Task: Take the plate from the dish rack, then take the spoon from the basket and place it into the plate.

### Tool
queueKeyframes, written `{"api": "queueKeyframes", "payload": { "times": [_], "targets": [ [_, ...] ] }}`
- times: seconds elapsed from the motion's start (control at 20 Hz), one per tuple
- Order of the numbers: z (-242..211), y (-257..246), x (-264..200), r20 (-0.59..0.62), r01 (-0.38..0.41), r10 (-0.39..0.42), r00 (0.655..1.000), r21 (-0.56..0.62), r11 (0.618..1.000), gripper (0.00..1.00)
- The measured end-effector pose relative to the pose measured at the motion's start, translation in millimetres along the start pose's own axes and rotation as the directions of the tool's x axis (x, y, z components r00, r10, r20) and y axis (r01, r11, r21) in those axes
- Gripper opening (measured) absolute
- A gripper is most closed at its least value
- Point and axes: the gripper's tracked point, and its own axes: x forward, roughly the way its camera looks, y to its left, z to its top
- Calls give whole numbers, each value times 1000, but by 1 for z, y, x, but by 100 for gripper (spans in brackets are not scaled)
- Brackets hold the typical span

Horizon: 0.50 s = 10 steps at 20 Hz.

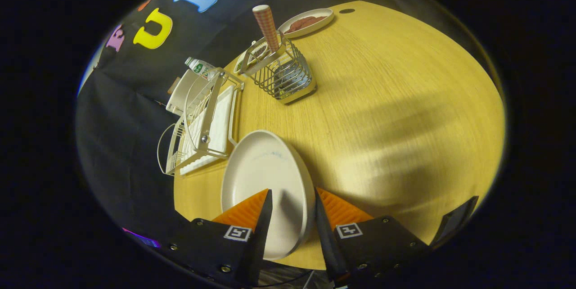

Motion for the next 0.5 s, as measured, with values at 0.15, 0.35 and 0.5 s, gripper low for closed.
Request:
{"api": "queueKeyframes", "payload": {
  "times": [0.15,0.35,0.5],
  "targets": [
    [7,-15,-14,59,33,-30,998,-51,998,54],
    [47,-10,-56,301,99,-37,953,-193,976,54],
    [89,7,-90,493,174,-8,870,-291,941,54]
  ]
}}
